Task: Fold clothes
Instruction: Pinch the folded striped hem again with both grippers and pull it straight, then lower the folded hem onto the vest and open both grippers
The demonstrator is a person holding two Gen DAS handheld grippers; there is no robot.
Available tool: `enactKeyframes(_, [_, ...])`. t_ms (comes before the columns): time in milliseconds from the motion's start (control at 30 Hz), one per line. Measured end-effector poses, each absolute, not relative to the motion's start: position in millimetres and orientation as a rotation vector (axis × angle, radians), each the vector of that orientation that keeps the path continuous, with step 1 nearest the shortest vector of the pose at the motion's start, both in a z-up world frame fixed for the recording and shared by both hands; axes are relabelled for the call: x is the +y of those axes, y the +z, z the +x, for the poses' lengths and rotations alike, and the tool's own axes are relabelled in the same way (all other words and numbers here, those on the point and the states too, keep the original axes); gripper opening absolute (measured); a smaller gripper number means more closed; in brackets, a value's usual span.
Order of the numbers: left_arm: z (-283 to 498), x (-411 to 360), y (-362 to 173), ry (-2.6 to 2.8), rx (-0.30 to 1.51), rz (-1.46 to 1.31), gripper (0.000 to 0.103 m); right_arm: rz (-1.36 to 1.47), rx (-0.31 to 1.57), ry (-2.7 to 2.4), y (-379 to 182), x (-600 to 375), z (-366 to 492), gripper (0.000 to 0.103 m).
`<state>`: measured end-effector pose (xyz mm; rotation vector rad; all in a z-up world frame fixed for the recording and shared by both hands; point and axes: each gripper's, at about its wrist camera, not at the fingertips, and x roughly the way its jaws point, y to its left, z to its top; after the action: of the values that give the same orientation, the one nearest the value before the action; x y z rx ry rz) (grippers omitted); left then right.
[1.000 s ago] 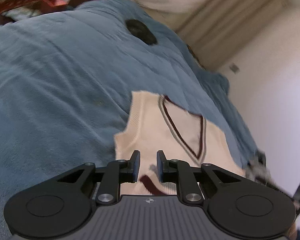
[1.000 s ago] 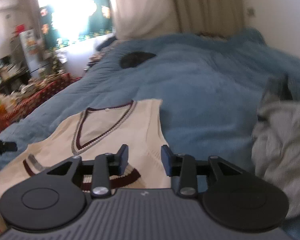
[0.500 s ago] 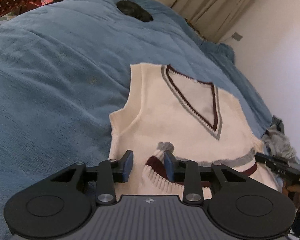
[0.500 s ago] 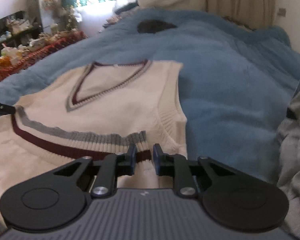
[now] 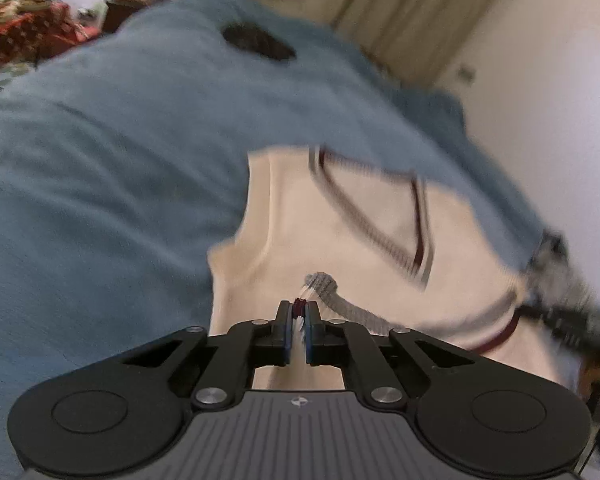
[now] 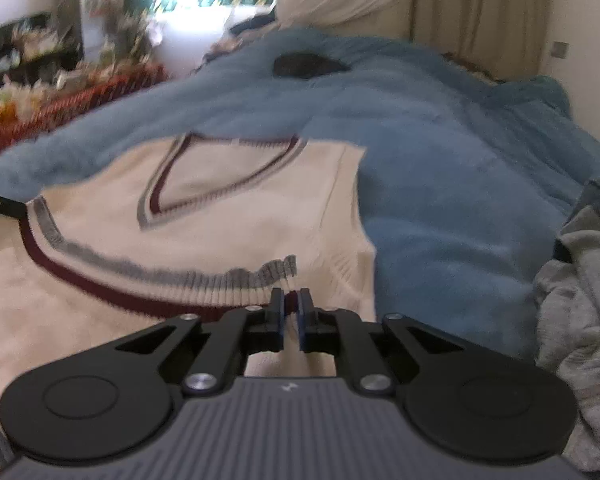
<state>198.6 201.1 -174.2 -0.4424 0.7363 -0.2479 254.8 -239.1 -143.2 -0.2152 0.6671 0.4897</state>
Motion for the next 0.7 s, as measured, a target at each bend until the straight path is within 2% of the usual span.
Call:
enactKeyframes(167, [214, 205, -164, -0.228, 0.693, -0.426, 0.006, -0.204, 0.631, 0.456, -129, -236, 264, 0.006])
enactKeyframes(400, [245, 197, -224, -0.192, 0.854, -0.398, 0.007, -0.214, 0.71, 0.418, -162, -234, 282, 0.006])
enactKeyframes(567, [244, 201, -218, -0.193, 0.85, -0.418, 0.008, -0.226, 0.701, 0.418, -161, -233, 281, 0.007])
enactKeyframes(600, [244, 202, -216, -0.188, 0.85, -0.419, 0.011, -0.233, 0.698, 0.417, -161, -233, 280, 0.007])
enactKeyframes(700, [237, 204, -209, -0.175, 0.838, -0.412, 0.012, -0.23, 0.689, 0.409, -158, -236, 276, 0.012])
